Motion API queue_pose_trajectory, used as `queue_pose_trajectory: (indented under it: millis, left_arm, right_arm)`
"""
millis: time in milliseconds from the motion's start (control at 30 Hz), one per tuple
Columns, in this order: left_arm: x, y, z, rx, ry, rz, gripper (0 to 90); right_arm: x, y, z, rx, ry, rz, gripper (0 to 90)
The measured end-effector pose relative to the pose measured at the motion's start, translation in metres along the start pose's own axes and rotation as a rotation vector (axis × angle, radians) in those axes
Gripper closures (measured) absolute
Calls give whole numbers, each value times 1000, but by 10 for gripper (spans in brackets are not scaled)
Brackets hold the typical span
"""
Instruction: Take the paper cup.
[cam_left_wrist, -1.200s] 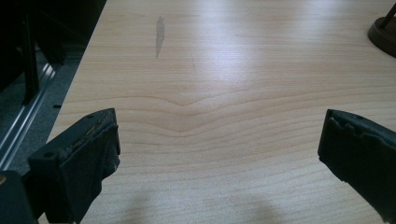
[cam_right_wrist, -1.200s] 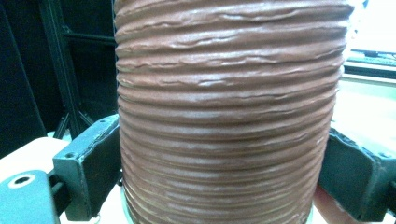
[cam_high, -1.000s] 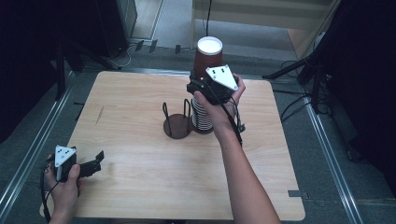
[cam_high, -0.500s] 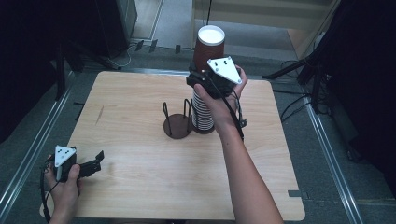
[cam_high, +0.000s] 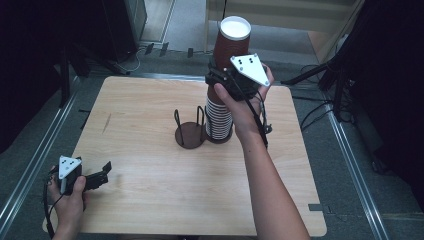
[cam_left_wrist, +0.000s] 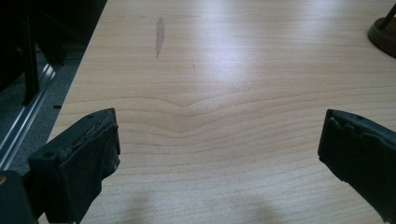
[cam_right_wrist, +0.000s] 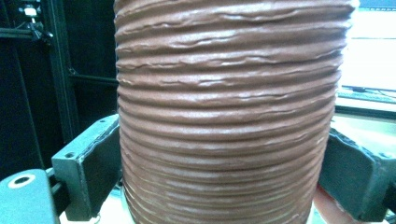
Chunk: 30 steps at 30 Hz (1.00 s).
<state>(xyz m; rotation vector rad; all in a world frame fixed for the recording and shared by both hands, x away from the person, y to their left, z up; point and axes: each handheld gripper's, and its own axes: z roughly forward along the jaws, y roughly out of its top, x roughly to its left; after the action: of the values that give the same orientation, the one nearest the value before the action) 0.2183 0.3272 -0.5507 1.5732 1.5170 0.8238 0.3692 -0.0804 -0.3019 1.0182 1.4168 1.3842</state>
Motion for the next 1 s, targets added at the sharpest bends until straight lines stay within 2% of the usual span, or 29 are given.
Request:
queue_pose_trajectory:
  millis: [200, 500, 633, 1000]
  left_arm:
    - [0, 0, 0, 2, 0, 4, 0]
    - [0, 0, 0, 1, 1, 6, 0]
    - [0, 0, 0, 1, 1, 5, 0]
    - [-1, 0, 0, 1, 6, 9, 0]
  right_arm:
    - [-14, 7, -6, -14, -30, 16, 87]
    - [-30, 10, -13, -21, -63, 13, 87]
    - [-37, 9, -15, -19, -78, 5, 87]
    - [-56, 1, -24, -8, -116, 30, 87]
